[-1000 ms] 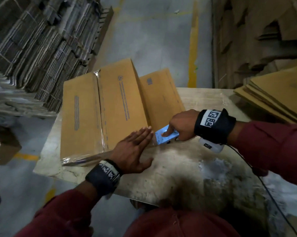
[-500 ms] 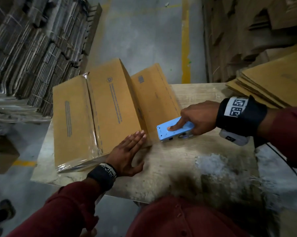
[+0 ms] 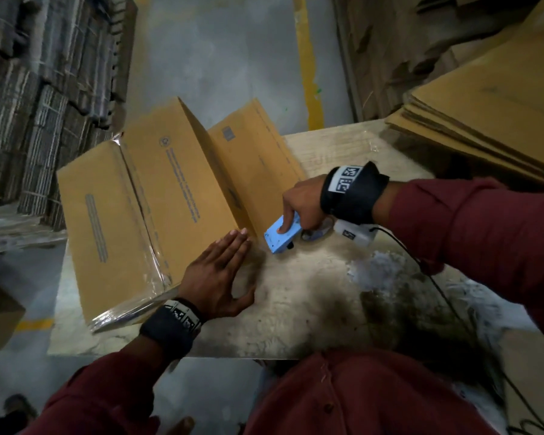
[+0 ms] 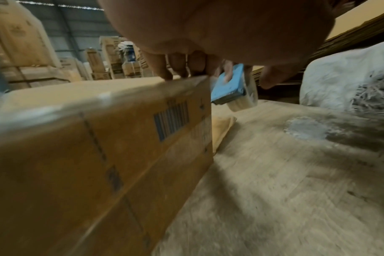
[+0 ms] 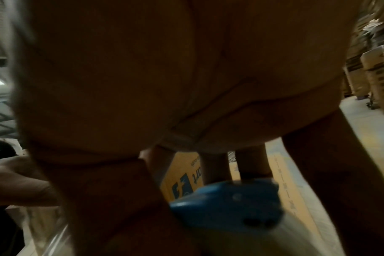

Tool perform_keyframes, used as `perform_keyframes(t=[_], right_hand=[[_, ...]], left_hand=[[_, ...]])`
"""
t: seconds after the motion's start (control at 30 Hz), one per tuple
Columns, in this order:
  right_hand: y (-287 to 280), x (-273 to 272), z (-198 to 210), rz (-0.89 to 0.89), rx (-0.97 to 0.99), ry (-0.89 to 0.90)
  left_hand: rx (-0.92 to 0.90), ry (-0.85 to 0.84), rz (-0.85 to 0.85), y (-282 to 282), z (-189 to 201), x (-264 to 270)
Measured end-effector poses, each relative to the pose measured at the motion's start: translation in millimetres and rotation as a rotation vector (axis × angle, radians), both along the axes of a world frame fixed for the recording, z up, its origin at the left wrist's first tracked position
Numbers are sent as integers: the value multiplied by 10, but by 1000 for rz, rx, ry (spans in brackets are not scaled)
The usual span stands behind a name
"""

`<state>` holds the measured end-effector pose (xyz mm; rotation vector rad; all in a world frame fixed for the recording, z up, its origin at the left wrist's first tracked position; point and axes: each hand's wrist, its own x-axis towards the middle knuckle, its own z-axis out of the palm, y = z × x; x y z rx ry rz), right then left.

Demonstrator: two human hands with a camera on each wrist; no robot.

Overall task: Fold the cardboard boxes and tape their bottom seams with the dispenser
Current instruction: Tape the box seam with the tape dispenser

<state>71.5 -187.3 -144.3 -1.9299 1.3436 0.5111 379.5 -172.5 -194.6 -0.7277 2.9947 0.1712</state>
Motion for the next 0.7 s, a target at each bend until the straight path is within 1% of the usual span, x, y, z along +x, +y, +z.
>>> perform_keyframes(t=[0.13,0.23,0.33,0.4,0.5,0.63,0.7], right_hand=[[-120,92,-68,-8,11,3],[-139,139,-249,32,61,63],[-39,24,-453,38,125,137],[82,-83,-503,21,140,119],[230,-224,-464,5,139,126],[353,-332,-439,-59,139,74],[433,-358,-440,-99,123,39]], left_hand=[[-120,-64,-53,-89,120,-102],[-182,-142,-106,-222,230,-242],[-166,-205,-171,-369,271,-311],[-146,-247,-203,-444,279,-336],[-107,-311,-244,-511,294,-452],[-15,-472,-265,-599,318,-665],[35,-481,-272,-623,368,-720]])
